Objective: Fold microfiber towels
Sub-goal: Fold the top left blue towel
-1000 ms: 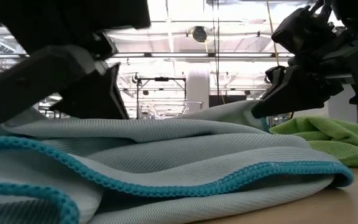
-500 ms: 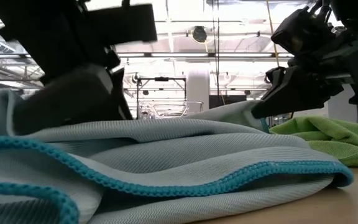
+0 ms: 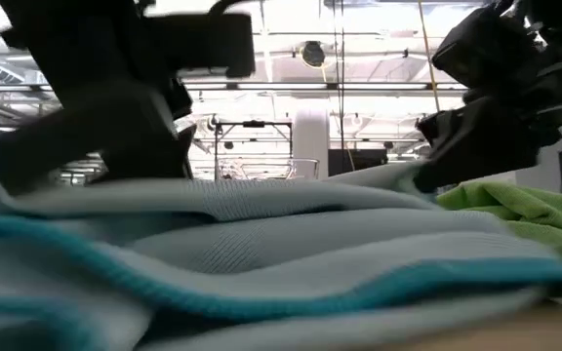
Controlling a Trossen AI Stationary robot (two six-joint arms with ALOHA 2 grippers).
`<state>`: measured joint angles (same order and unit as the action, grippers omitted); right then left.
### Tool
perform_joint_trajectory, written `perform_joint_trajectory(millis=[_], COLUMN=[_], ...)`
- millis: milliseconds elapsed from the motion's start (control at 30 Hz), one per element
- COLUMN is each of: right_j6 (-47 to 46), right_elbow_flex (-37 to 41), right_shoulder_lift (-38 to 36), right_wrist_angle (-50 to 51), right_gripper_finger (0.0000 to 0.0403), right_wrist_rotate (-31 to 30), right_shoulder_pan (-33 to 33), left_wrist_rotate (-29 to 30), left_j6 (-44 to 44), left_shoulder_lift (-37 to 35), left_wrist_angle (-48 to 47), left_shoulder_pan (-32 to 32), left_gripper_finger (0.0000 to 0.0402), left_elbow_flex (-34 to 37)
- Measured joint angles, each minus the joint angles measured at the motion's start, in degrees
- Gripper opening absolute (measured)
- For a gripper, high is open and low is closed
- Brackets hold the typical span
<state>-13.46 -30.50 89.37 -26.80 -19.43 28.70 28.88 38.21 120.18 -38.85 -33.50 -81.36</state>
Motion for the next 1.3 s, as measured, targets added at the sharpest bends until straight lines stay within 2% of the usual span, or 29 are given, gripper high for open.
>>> perform_joint_trajectory(millis=[133, 233, 333, 533, 667, 767, 933, 1133, 1300], right_j6=[-2.5, -2.8, -2.8, -2.4, -1.2, -0.4, -0.2, -0.4, -0.6], right_elbow_flex=[0.0, 0.0, 0.0, 0.0, 0.0, 0.0, 0.0, 0.0, 0.0], right_shoulder_lift=[-0.1, -0.1, -0.1, -0.1, -0.1, -0.1, -0.1, -0.1, -0.1], right_wrist_angle=[-1.0, -2.3, -2.5, -2.5, -1.5, -0.7, 2.2, 4.4, 4.5], right_gripper_finger=[0.0009, 0.0009, 0.0009, 0.0009, 0.0009, 0.0009, 0.0009, 0.0009, 0.0009], right_wrist_rotate=[8.8, 10.5, 9.7, 8.9, 6.2, 3.9, 1.3, 1.2, -0.3], right_shoulder_pan=[0.7, 0.8, 0.2, -1.9, -4.1, -5.6, -7.9, -9.7, -10.2], left_wrist_rotate=[-2.7, 0.1, 3.7, 4.0, 4.2, 5.0, 7.1, 6.5, 5.9], left_j6=[-3.5, -7.9, -10.3, -8.7, -6.4, -6.2, -7.2, -5.1, -4.0], left_shoulder_lift=[0.0, 0.0, -0.1, -0.1, -0.1, -0.1, -0.1, -0.1, -0.1], left_wrist_angle=[-0.3, -2.6, -6.5, -15.7, -19.9, -21.4, -20.9, -20.5, -19.6], left_shoulder_pan=[-0.9, -1.2, -0.7, 2.1, 4.5, 6.1, 8.8, 12.4, 13.6], left_gripper_finger=[0.0007, 0.0014, 0.002, 0.0007, 0.0017, 0.0021, 0.0007, 0.003, 0.0034], left_elbow_flex=[-3.9, -7.2, -9.2, -10.0, -10.0, -10.0, -9.3, -6.9, -5.9])
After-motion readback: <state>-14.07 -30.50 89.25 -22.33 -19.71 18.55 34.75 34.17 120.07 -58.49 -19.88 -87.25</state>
